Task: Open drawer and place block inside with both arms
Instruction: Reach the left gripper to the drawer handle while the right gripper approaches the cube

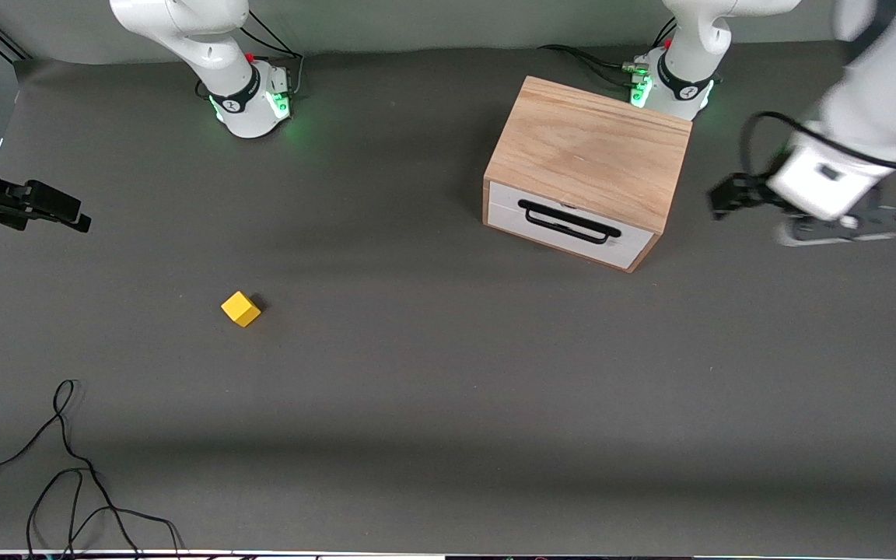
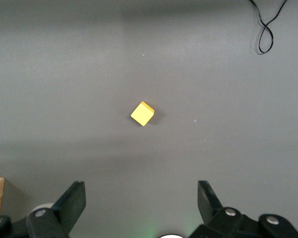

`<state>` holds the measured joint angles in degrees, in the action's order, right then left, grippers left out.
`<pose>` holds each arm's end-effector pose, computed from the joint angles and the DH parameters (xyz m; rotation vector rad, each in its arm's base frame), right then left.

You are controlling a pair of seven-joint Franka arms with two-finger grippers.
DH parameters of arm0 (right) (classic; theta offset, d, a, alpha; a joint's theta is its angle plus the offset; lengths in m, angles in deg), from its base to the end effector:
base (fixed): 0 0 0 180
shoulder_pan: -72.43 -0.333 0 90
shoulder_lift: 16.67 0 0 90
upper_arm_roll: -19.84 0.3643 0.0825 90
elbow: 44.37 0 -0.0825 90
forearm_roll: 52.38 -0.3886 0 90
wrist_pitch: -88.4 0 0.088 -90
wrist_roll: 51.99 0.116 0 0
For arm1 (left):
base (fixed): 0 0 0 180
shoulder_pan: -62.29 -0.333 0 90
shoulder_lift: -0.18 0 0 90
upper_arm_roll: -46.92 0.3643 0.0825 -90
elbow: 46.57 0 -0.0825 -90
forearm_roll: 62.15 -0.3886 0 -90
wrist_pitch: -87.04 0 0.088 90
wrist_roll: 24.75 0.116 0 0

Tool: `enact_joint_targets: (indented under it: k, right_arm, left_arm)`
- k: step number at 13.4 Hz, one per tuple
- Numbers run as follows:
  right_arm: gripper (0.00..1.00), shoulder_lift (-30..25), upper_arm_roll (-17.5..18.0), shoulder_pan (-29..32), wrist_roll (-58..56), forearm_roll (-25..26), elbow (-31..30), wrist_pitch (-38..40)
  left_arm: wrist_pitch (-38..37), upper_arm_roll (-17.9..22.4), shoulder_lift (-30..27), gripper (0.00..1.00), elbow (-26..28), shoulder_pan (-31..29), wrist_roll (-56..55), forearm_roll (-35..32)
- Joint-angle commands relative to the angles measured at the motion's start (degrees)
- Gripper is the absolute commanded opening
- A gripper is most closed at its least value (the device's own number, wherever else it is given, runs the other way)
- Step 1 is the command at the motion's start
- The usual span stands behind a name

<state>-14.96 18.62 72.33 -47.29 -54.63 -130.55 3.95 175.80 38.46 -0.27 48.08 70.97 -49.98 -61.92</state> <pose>0.5595 -0.0059 0.6705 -3.0997 0.1535 0.0950 0.5252 -0.1628 0.6279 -3.0990 -0.2194 0.1394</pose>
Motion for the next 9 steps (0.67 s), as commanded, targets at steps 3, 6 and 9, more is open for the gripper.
enact_joint_targets:
  k: [3, 6, 9]
  right_arm:
    - [1.0, 0.3, -0.3, -0.6, -0.8, 0.0, 0.4, 0.4]
    - [1.0, 0.3, -0.3, -0.6, -6.7, 0.0, -0.9, 0.1]
    - [1.0, 0.5, -0.6, -0.5, -10.7, -0.1, -4.4, -1.5]
  left_arm:
    - [-0.3, -6.6, 4.2, 1.0, -4.4, 5.6, -26.7, 0.0]
    - [-0.2, -10.5, 7.2, 1.0, -6.8, 7.9, -44.8, 0.0]
    - [-0.3, -11.2, 8.7, 1.0, -6.7, 11.2, -58.5, -0.1]
